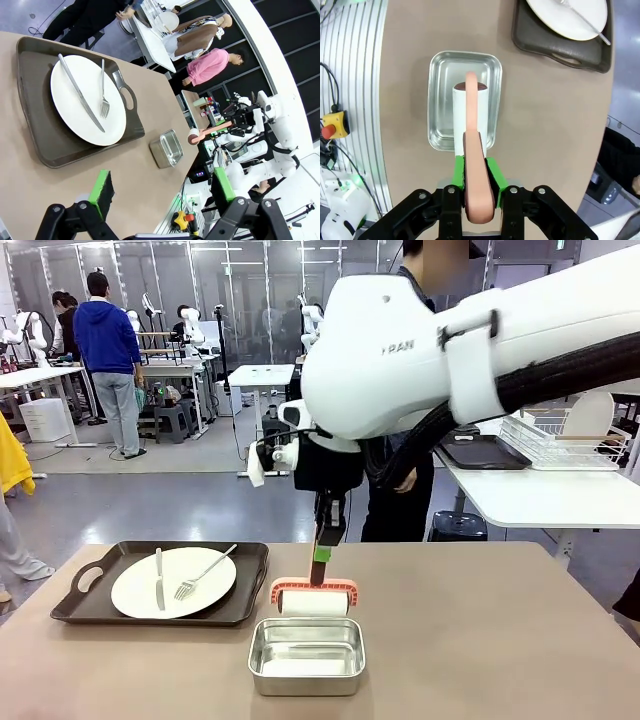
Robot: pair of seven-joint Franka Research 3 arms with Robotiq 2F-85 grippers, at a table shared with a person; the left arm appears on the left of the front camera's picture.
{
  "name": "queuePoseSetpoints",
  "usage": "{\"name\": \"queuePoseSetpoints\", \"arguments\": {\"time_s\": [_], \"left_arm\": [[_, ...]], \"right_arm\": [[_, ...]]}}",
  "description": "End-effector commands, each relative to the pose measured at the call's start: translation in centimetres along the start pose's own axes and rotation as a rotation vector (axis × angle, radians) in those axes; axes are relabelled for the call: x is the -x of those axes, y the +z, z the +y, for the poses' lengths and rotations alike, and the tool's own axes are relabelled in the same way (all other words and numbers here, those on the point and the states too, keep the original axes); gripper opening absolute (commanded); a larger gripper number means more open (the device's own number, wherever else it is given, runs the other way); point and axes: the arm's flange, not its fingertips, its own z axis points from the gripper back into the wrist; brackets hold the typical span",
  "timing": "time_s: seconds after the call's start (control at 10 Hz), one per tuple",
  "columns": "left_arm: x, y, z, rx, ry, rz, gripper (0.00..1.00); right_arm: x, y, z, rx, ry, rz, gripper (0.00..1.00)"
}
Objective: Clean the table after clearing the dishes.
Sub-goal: Place the Lint Roller back on top of the Airtight Container.
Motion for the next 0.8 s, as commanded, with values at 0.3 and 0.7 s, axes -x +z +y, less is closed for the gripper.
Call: {"name": "queuePoseSetpoints", "arguments": {"time_s": [0.3, 0.7], "left_arm": [[0.2, 0.3, -0.2, 0.001, -0.011, 0.008, 1.00], [0.2, 0.3, -0.2, 0.001, -0.011, 0.008, 1.00]], "right_arm": [[-3.8, -5.7, -4.1, -0.160, 0.010, 0.073, 0.22], [-4.1, -9.2, -6.0, -0.174, -0.037, 0.140, 0.22]]}}
